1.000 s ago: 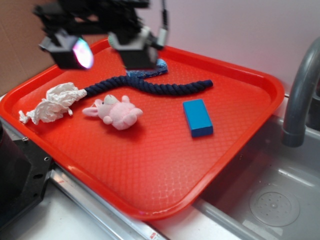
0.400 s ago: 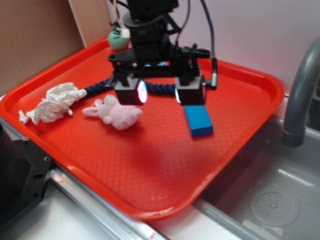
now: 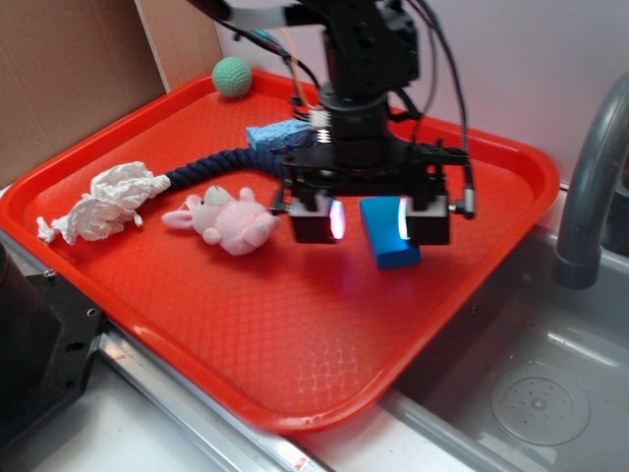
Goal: Grab the blue block.
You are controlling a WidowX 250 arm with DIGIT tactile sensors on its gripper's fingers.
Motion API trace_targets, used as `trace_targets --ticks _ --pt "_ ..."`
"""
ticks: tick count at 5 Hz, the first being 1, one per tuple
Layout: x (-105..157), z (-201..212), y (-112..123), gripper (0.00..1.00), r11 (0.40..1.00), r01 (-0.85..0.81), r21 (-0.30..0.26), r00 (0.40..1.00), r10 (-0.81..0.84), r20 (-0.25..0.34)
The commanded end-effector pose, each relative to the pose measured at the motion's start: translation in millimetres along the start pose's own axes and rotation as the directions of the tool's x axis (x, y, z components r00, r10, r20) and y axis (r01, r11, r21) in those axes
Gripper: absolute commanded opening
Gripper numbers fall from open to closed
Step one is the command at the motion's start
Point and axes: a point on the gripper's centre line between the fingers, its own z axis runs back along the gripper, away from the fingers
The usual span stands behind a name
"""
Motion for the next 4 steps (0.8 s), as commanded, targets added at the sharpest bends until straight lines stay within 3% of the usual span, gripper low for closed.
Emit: trace_targets --ticks 1,2,3,4 --pt "16.7 -5.3 -23.2 0.72 1.0 -0.002 0.015 1.0 0.002 -0.007" --pt "10.7 4.0 2.0 0.0 0.993 0.11 0.039 0.993 -0.108 -0.049" --pt "14.7 47.0 40.8 0.0 0.935 0.353 0.04 0.934 -0.35 -0.069" --pt "27.2 98.1 95.4 0.0 0.863 0.506 0.019 0.863 -0.505 -0.031"
